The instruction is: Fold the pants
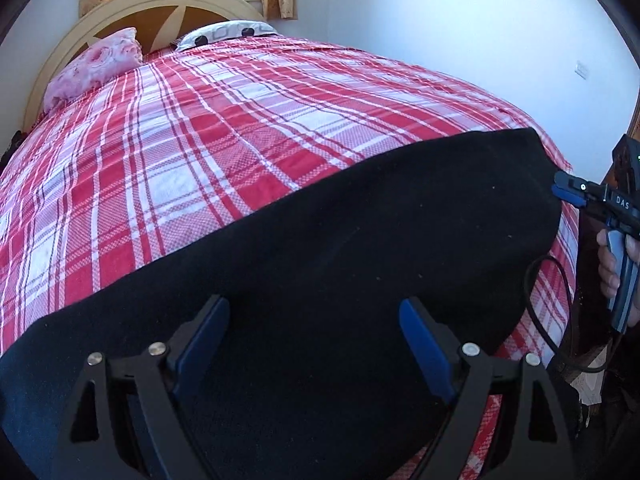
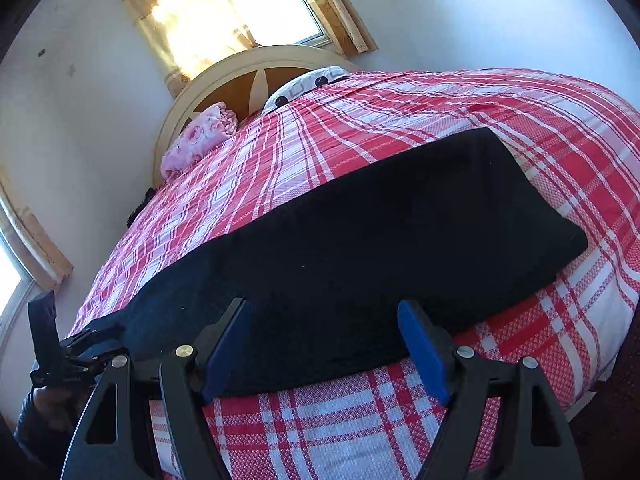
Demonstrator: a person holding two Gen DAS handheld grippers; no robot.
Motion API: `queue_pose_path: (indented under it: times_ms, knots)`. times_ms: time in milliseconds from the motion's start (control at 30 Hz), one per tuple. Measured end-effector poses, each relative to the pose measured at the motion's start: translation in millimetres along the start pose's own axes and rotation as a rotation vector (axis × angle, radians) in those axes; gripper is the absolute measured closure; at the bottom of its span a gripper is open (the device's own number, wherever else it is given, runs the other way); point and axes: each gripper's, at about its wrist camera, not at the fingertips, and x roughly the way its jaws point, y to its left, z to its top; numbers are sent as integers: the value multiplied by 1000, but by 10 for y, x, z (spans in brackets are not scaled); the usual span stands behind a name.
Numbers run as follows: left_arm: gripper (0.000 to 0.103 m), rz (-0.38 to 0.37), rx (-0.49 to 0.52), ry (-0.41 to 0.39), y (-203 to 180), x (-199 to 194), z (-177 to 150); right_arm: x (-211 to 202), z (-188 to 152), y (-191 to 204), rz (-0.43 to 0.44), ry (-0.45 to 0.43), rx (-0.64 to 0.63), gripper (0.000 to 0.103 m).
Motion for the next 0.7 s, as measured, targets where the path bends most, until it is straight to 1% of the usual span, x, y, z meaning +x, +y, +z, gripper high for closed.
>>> queue_pose_path:
  times_ms: [100,167,233,333,433,500,533,633,700]
  knots:
    - [13,7,-18,-3,20,3,1,-29,22,47,-25,3,3,26]
    - [13,8,-34,-9,38,-2,-9,-85,33,143,-24,-23,-10,26]
    - [11,8,-43,-15,37,-2,-28,-76,64,285,-2,-34,-47,26]
    - [10,24,-32,-14,19,23,-27,23,45,508,16,-16,-112,26]
    - [8,31,-23,-9,4,33,-24,165,16,630,62,0,-104,26]
    - [8,36,-21,-6,3,35,-30,283,-30,719,81,30,-110,26]
    - [7,38,-21,-5,2,39,-31,324,-60,758,79,42,-121,26]
    - [6,53,-21,-1,-14,47,-31,362,-171,922,22,25,-214,22]
    - [6,63,-20,0,-29,38,-38,373,-231,977,12,26,-241,20]
